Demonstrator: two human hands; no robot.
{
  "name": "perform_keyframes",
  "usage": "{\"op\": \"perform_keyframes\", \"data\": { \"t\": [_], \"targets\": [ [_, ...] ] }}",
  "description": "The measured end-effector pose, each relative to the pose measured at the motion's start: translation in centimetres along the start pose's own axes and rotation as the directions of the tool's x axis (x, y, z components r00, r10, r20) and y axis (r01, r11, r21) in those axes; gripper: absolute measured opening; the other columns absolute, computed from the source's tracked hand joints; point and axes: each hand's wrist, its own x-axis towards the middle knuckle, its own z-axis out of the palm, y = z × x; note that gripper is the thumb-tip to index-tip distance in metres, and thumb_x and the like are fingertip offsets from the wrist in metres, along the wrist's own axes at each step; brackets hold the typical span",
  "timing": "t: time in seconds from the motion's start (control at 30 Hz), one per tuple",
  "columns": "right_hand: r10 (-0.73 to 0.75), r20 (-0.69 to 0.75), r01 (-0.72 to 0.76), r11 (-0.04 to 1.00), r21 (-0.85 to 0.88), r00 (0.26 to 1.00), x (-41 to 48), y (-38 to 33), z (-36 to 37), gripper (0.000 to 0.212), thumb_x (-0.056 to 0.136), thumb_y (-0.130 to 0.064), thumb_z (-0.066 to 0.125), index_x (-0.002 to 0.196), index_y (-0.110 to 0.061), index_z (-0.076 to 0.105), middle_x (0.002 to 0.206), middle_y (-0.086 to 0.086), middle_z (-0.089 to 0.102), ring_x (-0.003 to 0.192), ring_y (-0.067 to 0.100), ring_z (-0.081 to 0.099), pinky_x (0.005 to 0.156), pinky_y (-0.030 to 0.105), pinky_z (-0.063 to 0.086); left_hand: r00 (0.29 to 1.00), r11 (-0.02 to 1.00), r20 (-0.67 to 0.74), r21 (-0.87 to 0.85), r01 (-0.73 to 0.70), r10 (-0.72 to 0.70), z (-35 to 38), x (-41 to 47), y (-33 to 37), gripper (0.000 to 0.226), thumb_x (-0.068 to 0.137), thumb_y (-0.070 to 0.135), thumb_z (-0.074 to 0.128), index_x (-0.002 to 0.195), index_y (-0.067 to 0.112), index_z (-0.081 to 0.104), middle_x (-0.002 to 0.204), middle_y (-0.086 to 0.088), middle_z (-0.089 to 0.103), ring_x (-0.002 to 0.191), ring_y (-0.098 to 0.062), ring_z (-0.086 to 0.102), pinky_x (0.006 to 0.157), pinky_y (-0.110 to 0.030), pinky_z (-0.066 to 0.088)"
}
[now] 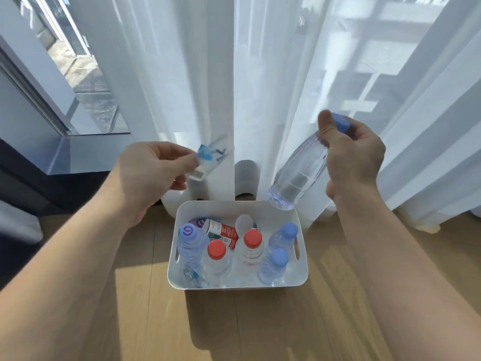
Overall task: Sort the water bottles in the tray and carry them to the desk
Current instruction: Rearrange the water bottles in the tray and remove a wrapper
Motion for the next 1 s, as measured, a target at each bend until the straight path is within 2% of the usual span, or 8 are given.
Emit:
{"op": "perform_keyframes", "data": {
  "t": [0.07,0.17,0.3,0.5,0.63,0.77,0.87,1.0],
  "targets": [
    [-0.050,0.022,0.052,0.995,-0.088,0.998,0.2,0.8,-0.2,0.026,0.078,-0.027,0.074,0.097,-0.015,0.063,0.085,-0.005,0.062,0.068,0.003,0.056,0.061,0.008,0.045,0.995,0.932,-0.062,0.360,-0.048,0.075,0.0,0.5,-2.1,0.005,0.076,0.026,0.072,0.077,0.021,0.072,0.072,0.006,0.068,0.064,-0.009,0.060,0.054,-0.022,0.048],
    [-0.076,0.090,0.094,0.973,-0.212,0.993,0.3,2.5,-0.5,0.030,0.078,-0.026,0.073,0.103,-0.015,0.061,0.080,-0.016,0.057,0.070,0.000,0.055,0.059,0.004,0.044,0.997,0.821,-0.032,0.569,-0.042,0.073,0.7,1.0,-5.1,0.005,0.072,0.028,0.073,0.072,0.023,0.073,0.074,0.005,0.069,0.072,-0.010,0.060,0.054,-0.021,0.038],
    [-0.062,0.202,0.134,0.920,-0.367,0.977,0.2,4.7,-0.7,0.033,0.076,-0.024,0.075,0.104,-0.012,0.063,0.084,-0.011,0.061,0.069,0.005,0.056,0.065,0.013,0.048,0.998,0.805,-0.060,0.594,0.008,0.034,1.5,1.8,-6.6,0.007,0.075,0.025,0.073,0.074,0.019,0.070,0.079,0.000,0.067,0.065,-0.006,0.053,0.049,-0.017,0.033],
    [0.012,0.294,0.136,0.869,-0.476,0.956,0.3,6.9,-1.2,0.026,0.076,-0.020,0.075,0.097,-0.018,0.061,0.087,-0.005,0.064,0.081,0.018,0.060,0.075,0.028,0.051,0.994,0.791,-0.102,0.612,0.032,0.039,2.1,2.6,-6.7,0.022,0.084,0.016,0.054,0.086,0.005,0.073,0.091,-0.014,0.072,0.076,-0.023,0.052,0.064,-0.024,0.035],
    [0.046,0.346,0.161,0.822,-0.547,0.937,0.6,8.6,-1.4,0.030,0.076,-0.017,0.075,0.104,-0.010,0.064,0.093,0.001,0.064,0.086,0.020,0.060,0.082,0.035,0.051,0.994,0.761,-0.093,0.649,0.022,0.051,1.8,2.6,-6.2,0.022,0.085,0.015,0.050,0.089,0.012,0.072,0.090,-0.008,0.069,0.079,-0.022,0.052,0.069,-0.026,0.037],
    [0.119,0.353,0.165,0.719,-0.675,0.928,0.8,10.9,-1.9,0.035,0.077,-0.015,0.072,0.110,-0.008,0.065,0.105,0.010,0.068,0.091,0.023,0.059,0.084,0.033,0.047,0.985,0.691,0.154,0.721,-0.058,-0.077,1.1,2.5,-6.2,0.023,0.086,0.028,0.055,0.102,0.020,0.069,0.104,-0.003,0.071,0.094,-0.020,0.061,0.077,-0.024,0.041],
    [0.233,0.361,0.163,0.592,-0.790,0.903,0.7,12.4,-2.5,0.040,0.078,-0.011,0.069,0.118,-0.010,0.063,0.119,0.010,0.065,0.108,0.026,0.058,0.088,0.030,0.043,0.885,0.614,0.393,0.771,-0.170,-0.249,1.3,1.9,-6.4,0.038,0.084,0.041,0.060,0.117,0.021,0.063,0.116,0.001,0.067,0.096,-0.013,0.058,0.083,-0.023,0.043],
    [0.285,0.352,0.159,0.531,-0.832,0.891,0.7,12.8,-2.1,0.038,0.081,-0.011,0.064,0.118,-0.012,0.063,0.121,0.009,0.064,0.105,0.024,0.056,0.084,0.030,0.042,0.853,0.513,0.428,0.826,-0.235,-0.300,2.0,1.6,-7.5,0.051,0.077,0.036,0.069,0.124,0.019,0.057,0.119,0.000,0.063,0.090,-0.012,0.052,0.081,-0.023,0.045]
  ]
}}
